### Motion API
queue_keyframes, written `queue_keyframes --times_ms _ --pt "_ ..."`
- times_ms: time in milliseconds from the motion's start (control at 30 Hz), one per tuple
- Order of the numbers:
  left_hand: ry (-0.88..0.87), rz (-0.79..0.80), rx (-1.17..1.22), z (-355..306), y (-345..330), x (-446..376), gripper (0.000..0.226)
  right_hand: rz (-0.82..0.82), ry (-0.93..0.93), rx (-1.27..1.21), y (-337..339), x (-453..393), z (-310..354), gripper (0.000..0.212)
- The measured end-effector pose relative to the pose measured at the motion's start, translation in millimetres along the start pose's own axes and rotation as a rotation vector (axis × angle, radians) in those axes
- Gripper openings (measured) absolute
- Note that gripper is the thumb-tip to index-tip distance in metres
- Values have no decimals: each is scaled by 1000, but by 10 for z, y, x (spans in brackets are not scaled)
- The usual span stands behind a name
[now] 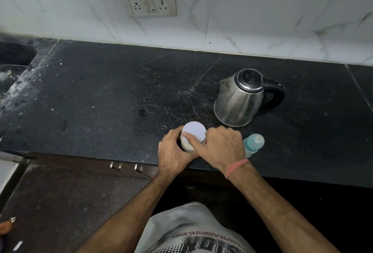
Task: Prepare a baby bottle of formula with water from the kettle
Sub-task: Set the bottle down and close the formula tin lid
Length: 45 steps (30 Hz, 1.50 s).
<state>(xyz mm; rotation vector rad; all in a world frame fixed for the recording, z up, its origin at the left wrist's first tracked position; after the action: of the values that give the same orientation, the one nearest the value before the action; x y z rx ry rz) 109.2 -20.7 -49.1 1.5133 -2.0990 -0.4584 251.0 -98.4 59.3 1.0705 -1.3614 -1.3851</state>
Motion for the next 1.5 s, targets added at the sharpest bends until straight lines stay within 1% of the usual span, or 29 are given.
queue_keyframes --times_ms 67,133,167,200,267,333,433,500,533,600,633,667,700,733,767,900,1133,1233,1300,1333,1367,1433,1467,1500 --pt "-1 -6 -5 -17 6 9 83 -95 35 -36 99 -2 -5 84" --pt "2 4 -12 -21 3 10 80 -227 188 -128 170 -51 77 62" --pt "3 12 -17 -15 -5 5 77 -248 288 -188 152 -80 145 51" --pt "6 18 -27 -6 -14 -2 73 -209 371 -237 100 -118 212 48" --pt "10 28 -52 20 -37 -13 64 -42 451 -272 -61 -173 319 62" --pt "3 27 -52 17 -32 -8 64 109 387 -178 -180 -172 342 68" --pt "-7 19 -31 -21 -5 8 81 200 216 32 -16 -168 214 80" --pt "-2 15 -20 -36 5 19 82 205 199 65 135 -127 188 82" --pt "2 15 -18 -41 7 24 80 182 207 61 214 -108 190 78" --pt "9 17 -16 -41 0 28 79 115 273 8 319 -119 236 54" --pt "13 20 -16 -39 -3 29 80 120 337 -53 291 -136 272 44" --pt "18 20 -24 -41 -5 34 82 173 408 -120 213 -147 316 49" --pt "16 17 -34 -38 -9 36 83 240 463 -154 104 -161 352 64" --pt "17 13 -43 -42 -5 43 83 296 486 -152 -6 -171 368 76" --pt "17 12 -44 -41 -8 45 82 323 475 -130 -96 -183 364 80" --pt "18 9 -49 -36 -28 46 80 261 433 -51 -241 -205 343 75" --pt "32 -19 -51 11 -58 43 60 163 470 5 -298 -175 303 69" --pt "25 -33 -42 38 -60 41 57 125 438 -54 -316 -147 286 67" --pt "25 -6 -46 -5 -46 54 63 116 414 -99 -311 -127 253 68" --pt "24 18 -68 -36 -36 60 72 109 398 -108 -296 -113 233 70" --pt "16 42 -97 -42 -47 59 85 95 372 -138 -290 -121 180 74" --pt "-21 83 -165 -150 4 96 127 76 281 -209 -213 -101 65 85" --pt "-32 98 -180 -223 41 106 147 42 221 -275 -146 -105 -35 86" --pt "-50 110 -178 -291 79 88 156 -14 164 -354 -71 -112 -148 83"
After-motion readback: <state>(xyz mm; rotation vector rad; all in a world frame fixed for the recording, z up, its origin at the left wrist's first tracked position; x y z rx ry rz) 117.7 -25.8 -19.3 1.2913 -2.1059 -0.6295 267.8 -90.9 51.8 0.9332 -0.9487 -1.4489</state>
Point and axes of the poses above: each hand's wrist, its own x-axis away from the middle knuckle, its own y-axis out of the back of the hand, z = x × y, the point moved 9 cm from there along -x, towards the middle knuckle, and after that the axes turned 15 degrees about y, right-handed, at the moved point
